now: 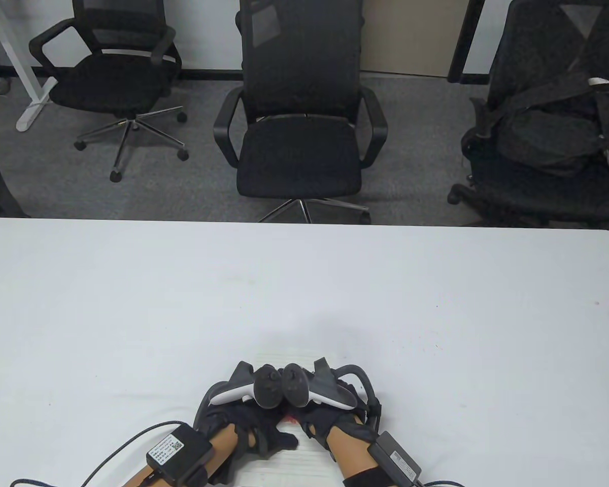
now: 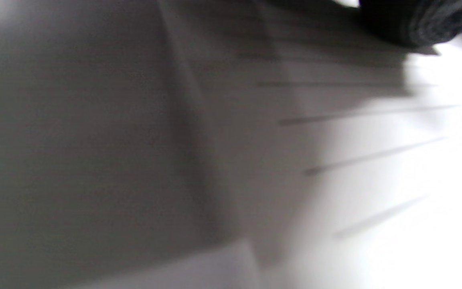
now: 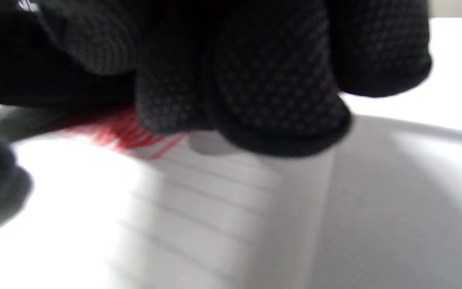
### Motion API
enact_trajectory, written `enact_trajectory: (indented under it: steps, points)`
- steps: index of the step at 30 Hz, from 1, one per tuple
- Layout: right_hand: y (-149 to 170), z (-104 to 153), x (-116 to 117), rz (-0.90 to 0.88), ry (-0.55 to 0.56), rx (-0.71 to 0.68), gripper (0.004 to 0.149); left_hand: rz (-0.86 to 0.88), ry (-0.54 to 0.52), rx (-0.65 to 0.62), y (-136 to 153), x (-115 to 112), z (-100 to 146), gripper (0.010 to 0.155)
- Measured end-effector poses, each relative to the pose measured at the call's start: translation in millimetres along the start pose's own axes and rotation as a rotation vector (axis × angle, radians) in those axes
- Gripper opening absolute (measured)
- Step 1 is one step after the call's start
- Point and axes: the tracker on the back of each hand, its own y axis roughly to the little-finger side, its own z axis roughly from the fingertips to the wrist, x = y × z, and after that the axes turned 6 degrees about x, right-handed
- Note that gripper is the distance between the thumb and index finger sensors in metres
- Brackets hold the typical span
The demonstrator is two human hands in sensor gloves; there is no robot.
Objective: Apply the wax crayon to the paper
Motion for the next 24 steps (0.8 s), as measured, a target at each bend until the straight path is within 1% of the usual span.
enact_trajectory:
  steps: [2,3,5,7,8,9,11,13,15,17,18,20,22,23,24]
  points:
    - [-1.1,-0.6,0.6,-0.030,-0.114,-0.003,0.043,0.001,0.000,-0.001,0.1,0.0,-0.1,0.102]
    - [-1.4,-0.1,0.9,-0.031,-0.124,-0.007,0.043,0.000,0.000,0.000,0.0,0.1,-0.1,0.102]
    - [-0.7,-0.1,0.4,-0.016,-0.079,-0.004,0.043,0.001,0.000,-0.001,0.1,0.0,-0.2,0.102]
    - [-0.6,1.5,-0.1,0.024,0.047,0.027,0.043,0.000,0.001,-0.001,0.0,0.0,0.0,0.102]
    - [-0.3,0.7,-0.6,0.045,0.056,0.005,0.042,0.000,0.001,0.000,0.0,0.0,0.0,0.102]
    - [-0.2,0.2,-0.8,0.029,0.024,0.002,0.042,0.000,0.001,0.000,0.0,0.0,0.0,0.102]
    - [-0.5,-0.6,0.1,-0.012,-0.085,-0.009,0.042,0.000,0.001,0.000,0.1,0.0,-0.1,0.102]
    - [0.4,-0.8,0.4,-0.026,-0.136,0.006,0.042,0.000,0.001,0.000,0.0,0.0,0.0,0.102]
    - [0.9,-0.8,0.6,-0.021,-0.091,0.012,0.042,0.000,0.001,0.000,0.0,0.0,0.0,0.102]
    - [0.4,1.1,-0.1,0.007,0.056,0.038,0.042,0.000,0.001,0.000,0.0,0.0,0.1,0.102]
    - [0.4,0.7,-0.5,0.033,0.082,0.024,0.042,0.000,0.001,0.000,0.0,0.0,0.1,0.102]
    - [0.0,0.0,-0.3,0.017,0.016,0.012,0.042,0.000,0.001,0.000,0.0,-0.1,0.1,0.102]
    - [0.0,-1.3,0.3,-0.003,-0.084,-0.002,0.042,0.000,0.000,0.000,0.1,-0.1,0.1,0.102]
    - [0.0,-0.8,0.4,-0.015,-0.120,0.014,0.042,0.000,0.000,0.000,0.1,-0.1,0.1,0.102]
    - [-0.3,-0.9,0.2,-0.013,-0.108,0.012,0.042,0.000,0.001,0.000,0.1,-0.1,0.1,0.102]
